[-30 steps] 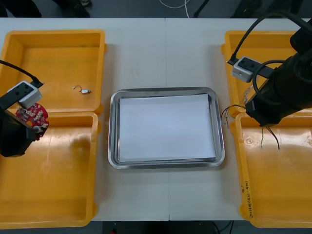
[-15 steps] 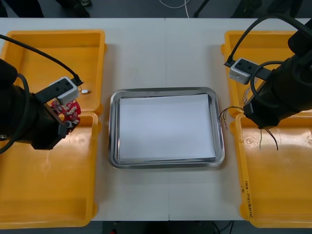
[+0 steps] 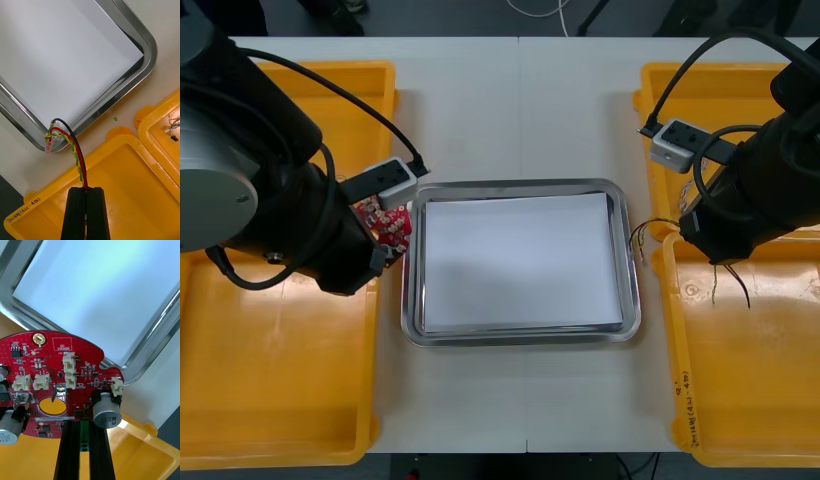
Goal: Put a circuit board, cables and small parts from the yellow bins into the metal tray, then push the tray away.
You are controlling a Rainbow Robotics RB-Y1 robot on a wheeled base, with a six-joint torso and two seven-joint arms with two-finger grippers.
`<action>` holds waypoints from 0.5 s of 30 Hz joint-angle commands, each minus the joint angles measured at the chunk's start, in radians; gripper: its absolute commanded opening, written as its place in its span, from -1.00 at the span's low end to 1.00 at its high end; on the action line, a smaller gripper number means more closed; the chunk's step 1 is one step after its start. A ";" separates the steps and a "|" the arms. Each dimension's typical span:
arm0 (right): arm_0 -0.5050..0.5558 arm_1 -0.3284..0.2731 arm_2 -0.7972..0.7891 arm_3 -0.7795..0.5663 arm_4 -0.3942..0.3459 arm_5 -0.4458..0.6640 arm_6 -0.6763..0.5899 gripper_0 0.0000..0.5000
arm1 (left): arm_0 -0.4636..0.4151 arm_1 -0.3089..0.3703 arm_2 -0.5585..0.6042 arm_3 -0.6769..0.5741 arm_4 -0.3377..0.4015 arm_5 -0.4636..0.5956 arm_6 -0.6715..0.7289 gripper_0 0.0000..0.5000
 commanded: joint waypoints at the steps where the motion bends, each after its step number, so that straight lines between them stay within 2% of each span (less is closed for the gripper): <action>1: -0.038 -0.021 0.013 -0.021 -0.006 -0.005 -0.018 -1.00 | -0.100 -0.050 -0.078 0.037 -0.032 0.001 0.047 -0.99; 7: -0.038 -0.020 0.013 -0.023 0.003 0.001 -0.018 -1.00 | -0.163 -0.093 -0.159 0.103 -0.052 -0.025 0.071 -0.99; 15: -0.036 -0.013 0.013 -0.023 0.023 0.001 -0.022 -1.00 | -0.201 -0.111 -0.262 0.175 -0.083 -0.100 0.105 -0.99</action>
